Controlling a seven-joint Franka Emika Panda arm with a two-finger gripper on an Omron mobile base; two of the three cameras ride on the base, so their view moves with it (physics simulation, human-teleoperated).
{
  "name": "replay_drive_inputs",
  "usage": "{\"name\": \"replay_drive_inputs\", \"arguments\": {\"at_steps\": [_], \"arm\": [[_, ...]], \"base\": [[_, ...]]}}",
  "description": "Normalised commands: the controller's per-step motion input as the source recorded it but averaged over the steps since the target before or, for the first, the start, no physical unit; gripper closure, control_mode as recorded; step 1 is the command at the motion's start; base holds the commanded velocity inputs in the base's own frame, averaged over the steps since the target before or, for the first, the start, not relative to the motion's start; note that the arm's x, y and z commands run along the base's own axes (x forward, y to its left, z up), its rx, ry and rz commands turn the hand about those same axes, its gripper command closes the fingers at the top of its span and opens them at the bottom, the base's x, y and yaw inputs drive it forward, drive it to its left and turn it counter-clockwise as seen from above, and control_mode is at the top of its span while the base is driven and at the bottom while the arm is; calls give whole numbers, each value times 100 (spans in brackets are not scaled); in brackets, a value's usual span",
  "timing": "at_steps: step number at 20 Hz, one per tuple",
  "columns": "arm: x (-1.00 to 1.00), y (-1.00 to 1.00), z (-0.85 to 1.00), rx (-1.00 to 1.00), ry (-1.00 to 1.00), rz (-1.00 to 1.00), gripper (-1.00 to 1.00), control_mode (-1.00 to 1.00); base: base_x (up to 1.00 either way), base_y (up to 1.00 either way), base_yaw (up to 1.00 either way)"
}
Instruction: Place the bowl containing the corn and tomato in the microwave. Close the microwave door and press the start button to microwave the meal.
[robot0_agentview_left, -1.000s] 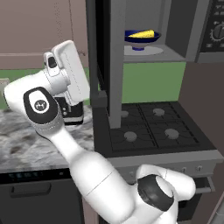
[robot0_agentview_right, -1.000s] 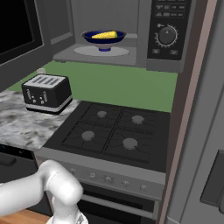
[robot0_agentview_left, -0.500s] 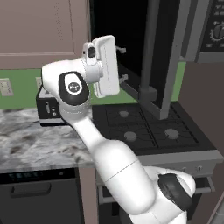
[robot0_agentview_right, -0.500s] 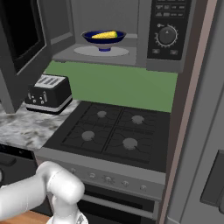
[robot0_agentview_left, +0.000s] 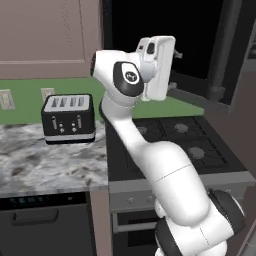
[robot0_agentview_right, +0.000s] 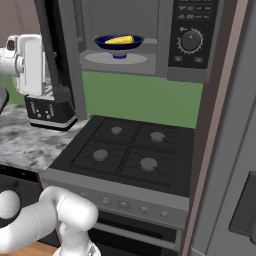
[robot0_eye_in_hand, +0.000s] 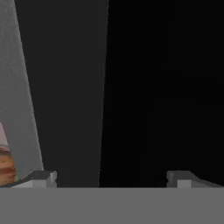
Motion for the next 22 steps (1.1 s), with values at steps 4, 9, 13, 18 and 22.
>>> {"name": "replay_drive_inputs", "arguments": {"at_steps": [4, 9, 13, 18, 22], "arm": [[45, -94, 0, 22, 0, 8, -100, -100], [57, -75, 0, 21, 2, 18, -100, -100], [68, -56, 0, 20, 3, 22, -100, -100], [76, -45, 0, 19, 2, 22, -100, -100], [85, -28, -1, 18, 1, 25, -100, -100]], "base": [[0, 0, 0], [0, 0, 0], [0, 0, 0], [0, 0, 0], [0, 0, 0]]}}
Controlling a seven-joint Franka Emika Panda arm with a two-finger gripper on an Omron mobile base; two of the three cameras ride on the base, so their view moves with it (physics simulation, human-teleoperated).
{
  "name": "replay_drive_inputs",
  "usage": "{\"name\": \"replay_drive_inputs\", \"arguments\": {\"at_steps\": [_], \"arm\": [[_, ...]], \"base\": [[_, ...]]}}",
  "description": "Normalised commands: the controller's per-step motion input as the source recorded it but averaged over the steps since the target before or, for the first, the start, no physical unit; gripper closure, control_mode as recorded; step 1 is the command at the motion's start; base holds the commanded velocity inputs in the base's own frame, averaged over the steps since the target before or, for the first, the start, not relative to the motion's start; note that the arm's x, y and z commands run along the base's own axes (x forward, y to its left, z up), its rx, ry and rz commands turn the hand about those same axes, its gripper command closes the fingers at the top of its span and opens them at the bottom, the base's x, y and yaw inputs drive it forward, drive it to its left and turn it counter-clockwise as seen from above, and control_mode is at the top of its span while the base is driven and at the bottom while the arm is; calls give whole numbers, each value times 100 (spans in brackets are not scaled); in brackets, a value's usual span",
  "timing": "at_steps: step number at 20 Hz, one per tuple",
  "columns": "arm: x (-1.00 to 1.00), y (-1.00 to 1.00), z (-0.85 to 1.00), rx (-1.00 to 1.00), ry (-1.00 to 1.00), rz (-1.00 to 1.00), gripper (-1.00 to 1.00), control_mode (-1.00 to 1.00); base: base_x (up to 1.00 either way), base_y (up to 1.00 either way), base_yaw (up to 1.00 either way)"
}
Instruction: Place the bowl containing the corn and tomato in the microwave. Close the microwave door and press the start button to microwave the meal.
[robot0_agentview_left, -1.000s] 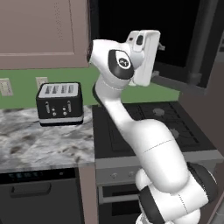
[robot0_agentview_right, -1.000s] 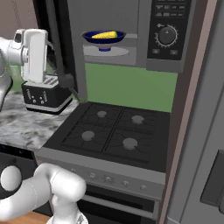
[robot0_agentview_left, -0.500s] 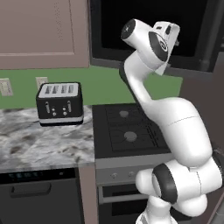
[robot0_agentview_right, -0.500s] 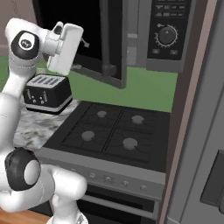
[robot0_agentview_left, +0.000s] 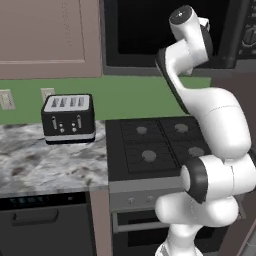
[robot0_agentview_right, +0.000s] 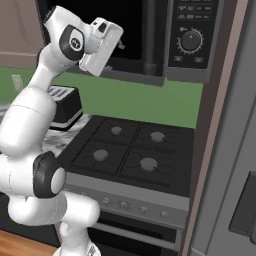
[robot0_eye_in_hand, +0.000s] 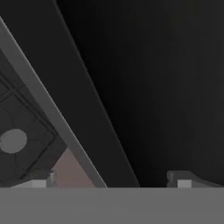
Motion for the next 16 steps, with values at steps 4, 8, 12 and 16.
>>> {"name": "replay_drive_inputs", "arguments": {"at_steps": [4, 8, 12, 16], "arm": [[94, -19, -16, 21, -1, 33, -100, -100], [94, -10, -26, 21, -9, 38, -100, -100], [92, -1, -23, 17, -13, 37, -100, -100], [74, 0, -30, 14, -21, 36, -100, -100]], "base": [[0, 0, 0], [0, 0, 0], [0, 0, 0], [0, 0, 0]]}}
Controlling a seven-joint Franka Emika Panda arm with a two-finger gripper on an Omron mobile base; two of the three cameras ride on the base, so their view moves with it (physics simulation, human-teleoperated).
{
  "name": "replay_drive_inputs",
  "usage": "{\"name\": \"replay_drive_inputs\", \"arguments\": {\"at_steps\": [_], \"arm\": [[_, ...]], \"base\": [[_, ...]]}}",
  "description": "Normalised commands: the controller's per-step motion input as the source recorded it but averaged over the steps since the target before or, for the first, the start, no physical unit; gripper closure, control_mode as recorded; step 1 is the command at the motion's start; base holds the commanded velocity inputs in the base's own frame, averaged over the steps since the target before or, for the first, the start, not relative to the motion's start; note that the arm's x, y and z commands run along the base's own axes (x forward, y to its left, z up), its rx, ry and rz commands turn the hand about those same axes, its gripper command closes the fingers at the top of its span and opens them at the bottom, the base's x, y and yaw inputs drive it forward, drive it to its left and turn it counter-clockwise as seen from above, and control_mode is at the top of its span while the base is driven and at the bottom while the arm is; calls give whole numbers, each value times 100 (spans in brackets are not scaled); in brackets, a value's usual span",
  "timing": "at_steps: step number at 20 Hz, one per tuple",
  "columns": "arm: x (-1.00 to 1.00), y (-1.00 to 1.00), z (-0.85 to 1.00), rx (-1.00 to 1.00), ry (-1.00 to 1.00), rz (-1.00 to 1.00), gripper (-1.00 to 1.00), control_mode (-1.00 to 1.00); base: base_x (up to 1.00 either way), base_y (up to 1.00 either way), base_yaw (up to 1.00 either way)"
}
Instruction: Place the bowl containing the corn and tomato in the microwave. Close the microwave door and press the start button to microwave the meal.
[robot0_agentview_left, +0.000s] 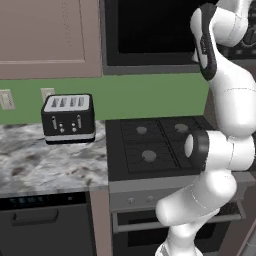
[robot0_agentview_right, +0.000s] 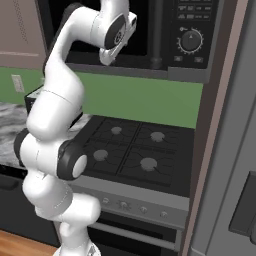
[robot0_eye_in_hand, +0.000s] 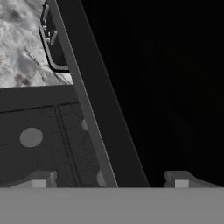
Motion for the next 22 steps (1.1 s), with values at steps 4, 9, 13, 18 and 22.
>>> {"name": "replay_drive_inputs", "arguments": {"at_steps": [4, 9, 13, 18, 22], "arm": [[-44, 0, -92, 4, -62, 31, -100, -100], [-100, 3, -96, 0, -91, 25, -100, -100], [-96, 40, -69, 0, -98, 13, -100, -100], [-29, 14, -33, 0, -61, 0, -100, -100], [0, -29, -1, 1, -16, -5, -100, -100]], "base": [[0, 0, 0], [0, 0, 0], [0, 0, 0], [0, 0, 0], [0, 0, 0]]}}
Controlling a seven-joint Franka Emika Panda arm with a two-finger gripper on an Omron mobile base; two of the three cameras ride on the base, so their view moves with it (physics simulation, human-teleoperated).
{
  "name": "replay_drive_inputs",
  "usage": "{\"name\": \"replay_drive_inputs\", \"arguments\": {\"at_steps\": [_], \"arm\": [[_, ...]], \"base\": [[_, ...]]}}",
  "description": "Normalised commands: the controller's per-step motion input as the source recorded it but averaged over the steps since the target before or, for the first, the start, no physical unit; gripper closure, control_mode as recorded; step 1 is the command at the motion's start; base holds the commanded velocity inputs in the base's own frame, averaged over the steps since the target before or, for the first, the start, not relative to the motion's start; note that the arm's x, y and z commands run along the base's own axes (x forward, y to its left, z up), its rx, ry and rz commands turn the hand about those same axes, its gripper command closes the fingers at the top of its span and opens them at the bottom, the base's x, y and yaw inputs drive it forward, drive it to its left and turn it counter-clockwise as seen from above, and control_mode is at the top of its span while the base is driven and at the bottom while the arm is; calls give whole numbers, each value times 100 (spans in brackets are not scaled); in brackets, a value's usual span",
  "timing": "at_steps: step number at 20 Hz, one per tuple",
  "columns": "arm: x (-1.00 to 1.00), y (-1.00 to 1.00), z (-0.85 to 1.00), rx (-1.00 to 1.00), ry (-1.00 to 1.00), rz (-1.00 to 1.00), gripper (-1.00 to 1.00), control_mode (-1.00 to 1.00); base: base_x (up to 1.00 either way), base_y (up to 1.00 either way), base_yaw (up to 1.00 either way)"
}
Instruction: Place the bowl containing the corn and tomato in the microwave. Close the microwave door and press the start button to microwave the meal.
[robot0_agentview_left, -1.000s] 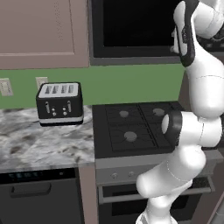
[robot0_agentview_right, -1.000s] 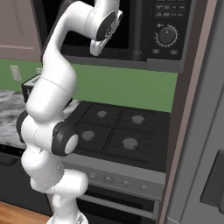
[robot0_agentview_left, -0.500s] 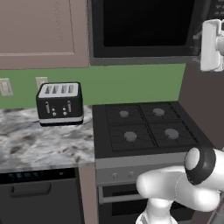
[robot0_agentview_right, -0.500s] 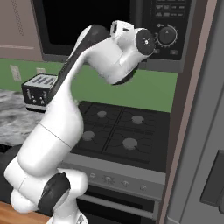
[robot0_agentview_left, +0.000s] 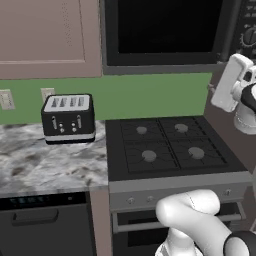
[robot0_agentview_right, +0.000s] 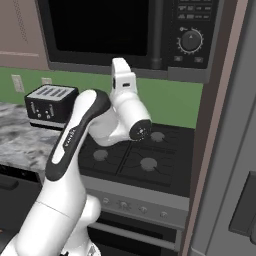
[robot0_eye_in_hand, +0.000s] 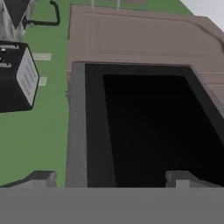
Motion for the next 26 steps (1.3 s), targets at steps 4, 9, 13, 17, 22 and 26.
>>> {"name": "replay_drive_inputs", "arguments": {"at_steps": [4, 9, 13, 17, 22, 26], "arm": [[0, -64, 1, 7, 0, -4, -100, -100], [0, -77, 15, 9, 0, 0, -100, -100], [0, -65, 23, 6, 4, 0, -100, -100], [0, -45, 19, 1, 6, 0, -100, -100], [0, -30, 19, 0, 9, -3, -100, -100], [0, -13, 21, 0, 13, -6, 100, -100]], "base": [[0, 0, 0], [0, 0, 0], [0, 0, 0], [0, 0, 0], [0, 0, 0], [0, 0, 0]]}}
